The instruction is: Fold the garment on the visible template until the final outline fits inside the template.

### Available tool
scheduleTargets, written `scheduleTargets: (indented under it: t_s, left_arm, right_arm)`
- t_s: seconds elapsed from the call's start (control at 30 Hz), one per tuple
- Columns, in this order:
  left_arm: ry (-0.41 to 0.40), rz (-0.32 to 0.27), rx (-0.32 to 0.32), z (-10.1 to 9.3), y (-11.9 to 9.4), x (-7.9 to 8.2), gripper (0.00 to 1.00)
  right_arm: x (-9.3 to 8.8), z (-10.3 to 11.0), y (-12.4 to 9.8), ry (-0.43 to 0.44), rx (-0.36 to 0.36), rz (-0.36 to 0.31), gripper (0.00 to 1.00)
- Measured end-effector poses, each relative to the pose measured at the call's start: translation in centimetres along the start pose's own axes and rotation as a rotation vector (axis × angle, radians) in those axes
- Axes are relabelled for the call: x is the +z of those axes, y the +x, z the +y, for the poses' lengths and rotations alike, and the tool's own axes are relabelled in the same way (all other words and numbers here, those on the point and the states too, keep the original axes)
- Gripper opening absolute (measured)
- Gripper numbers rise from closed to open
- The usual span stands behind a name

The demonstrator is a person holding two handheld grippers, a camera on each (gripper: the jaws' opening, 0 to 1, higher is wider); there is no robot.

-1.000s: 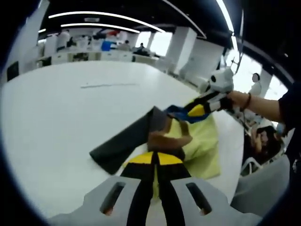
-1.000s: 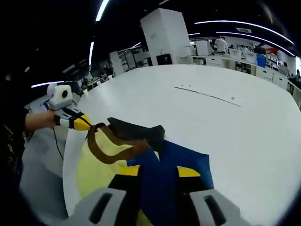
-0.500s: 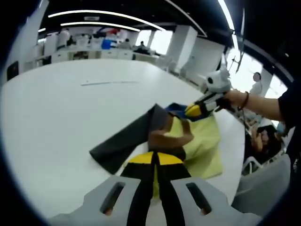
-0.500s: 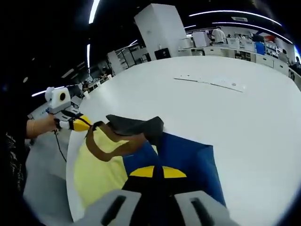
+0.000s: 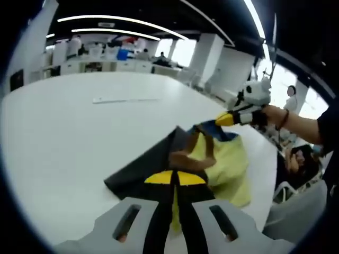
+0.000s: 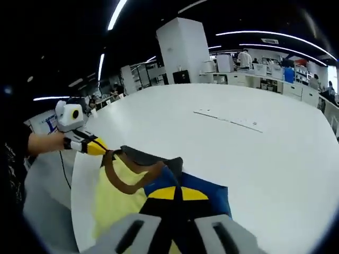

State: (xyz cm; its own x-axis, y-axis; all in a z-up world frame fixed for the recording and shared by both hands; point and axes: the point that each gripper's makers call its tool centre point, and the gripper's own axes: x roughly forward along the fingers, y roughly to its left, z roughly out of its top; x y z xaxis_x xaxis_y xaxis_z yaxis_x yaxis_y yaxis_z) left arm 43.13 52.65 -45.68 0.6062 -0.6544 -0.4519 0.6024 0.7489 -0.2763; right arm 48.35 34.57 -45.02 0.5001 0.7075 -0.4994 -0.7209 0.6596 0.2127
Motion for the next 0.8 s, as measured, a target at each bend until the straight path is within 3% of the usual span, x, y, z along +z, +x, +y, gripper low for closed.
scheduleTargets:
  t_s: [0.23, 0.4, 0.8]
  left_arm:
    - [0.055, -0.073, -0.012, -0.2, 0.0, 4.5, 0.0]
    - [0.101, -0.106, -0.014, 0.0, -0.1, 7.1, 0.0]
    - [0.155, -0.221, -0.008, -0.4, -0.4, 13.1, 0.0]
  right_arm:
    - [3.5, -0.4, -2.1, -0.053, -0.064, -0.085, 0.0]
    - [6.3, -1.2, -3.9, -0.088, -0.148, -0.168, 0.0]
    - [9.9, -1.7, -6.3, -0.121, -0.246, -0.268, 0.0]
